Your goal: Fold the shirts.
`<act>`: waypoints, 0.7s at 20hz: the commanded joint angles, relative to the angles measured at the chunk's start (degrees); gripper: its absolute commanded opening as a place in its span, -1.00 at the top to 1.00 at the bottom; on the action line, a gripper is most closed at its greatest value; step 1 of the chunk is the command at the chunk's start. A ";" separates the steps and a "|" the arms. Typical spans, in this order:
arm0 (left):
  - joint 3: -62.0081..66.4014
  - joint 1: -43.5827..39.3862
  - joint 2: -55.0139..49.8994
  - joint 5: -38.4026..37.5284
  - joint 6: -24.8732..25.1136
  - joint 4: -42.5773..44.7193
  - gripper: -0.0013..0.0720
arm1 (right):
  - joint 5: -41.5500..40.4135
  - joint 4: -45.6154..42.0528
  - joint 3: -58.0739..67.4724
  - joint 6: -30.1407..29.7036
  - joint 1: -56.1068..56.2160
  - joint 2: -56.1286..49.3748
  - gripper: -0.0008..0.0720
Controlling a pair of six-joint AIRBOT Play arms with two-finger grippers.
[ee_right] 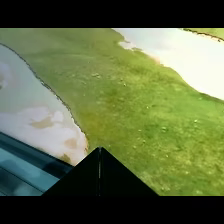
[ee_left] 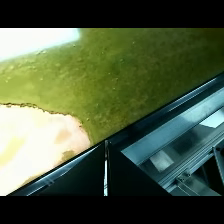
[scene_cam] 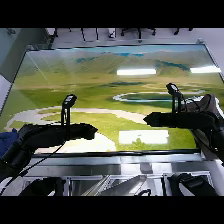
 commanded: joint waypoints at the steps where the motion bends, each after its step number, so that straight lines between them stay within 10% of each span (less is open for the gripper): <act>1: -0.35 -0.04 0.55 -0.24 0.07 0.04 0.93 | 0.00 -0.09 -0.04 0.09 0.07 -0.04 0.94; 5: 1.22 1.33 0.55 4.28 -1.64 8.11 0.93 | 0.00 -0.09 -0.04 0.09 0.07 -0.04 0.94; 8: 7.30 7.87 0.57 22.03 -11.61 32.87 0.93 | 0.00 -0.09 -0.04 0.09 0.07 -0.04 0.94; 9: 8.76 11.04 0.57 27.61 -12.07 41.16 0.31 | 0.00 -0.09 -0.04 0.09 0.07 -0.04 0.94; 10: 9.11 14.75 0.57 31.15 -12.92 47.69 -0.98 | -0.02 -0.07 -0.04 0.09 0.07 -0.04 0.94; 14: 4.02 34.42 0.55 30.49 -10.10 51.80 -0.93 | 0.00 -0.09 -0.04 0.09 0.07 -0.04 0.94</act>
